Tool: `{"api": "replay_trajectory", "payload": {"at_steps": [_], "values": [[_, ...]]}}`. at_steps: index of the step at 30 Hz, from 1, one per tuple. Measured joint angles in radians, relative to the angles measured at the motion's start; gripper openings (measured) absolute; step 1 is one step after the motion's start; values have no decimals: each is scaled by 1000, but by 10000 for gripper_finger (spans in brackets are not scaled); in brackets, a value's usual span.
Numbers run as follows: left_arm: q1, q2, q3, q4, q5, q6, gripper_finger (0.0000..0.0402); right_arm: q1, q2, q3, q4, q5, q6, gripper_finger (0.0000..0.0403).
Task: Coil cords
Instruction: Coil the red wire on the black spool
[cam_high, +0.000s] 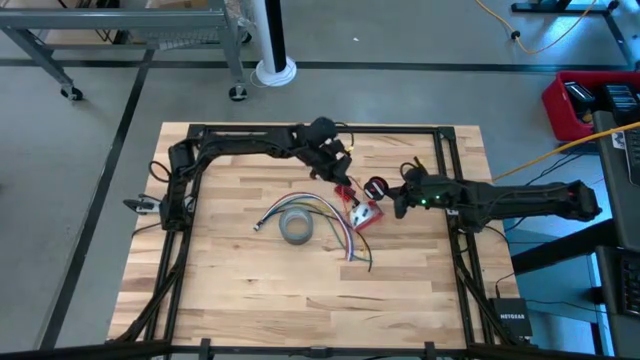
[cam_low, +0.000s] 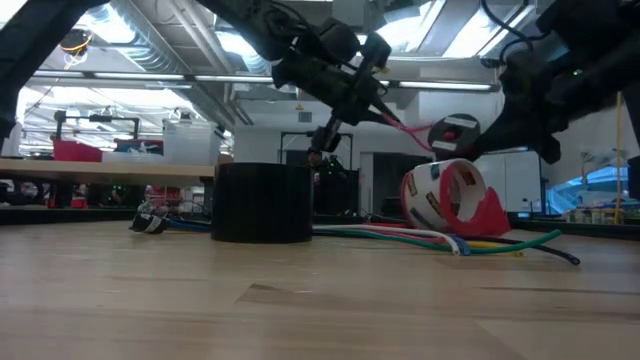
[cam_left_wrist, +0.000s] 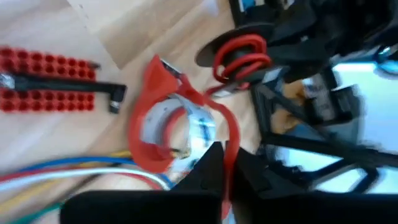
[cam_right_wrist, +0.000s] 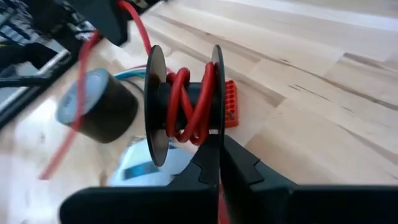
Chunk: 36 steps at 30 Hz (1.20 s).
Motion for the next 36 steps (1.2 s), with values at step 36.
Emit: {"api": "replay_trajectory", "payload": {"at_steps": [36], "values": [[-17,29,0,368,-58,-468,0,0,231,2,330,63,77,3]]}}
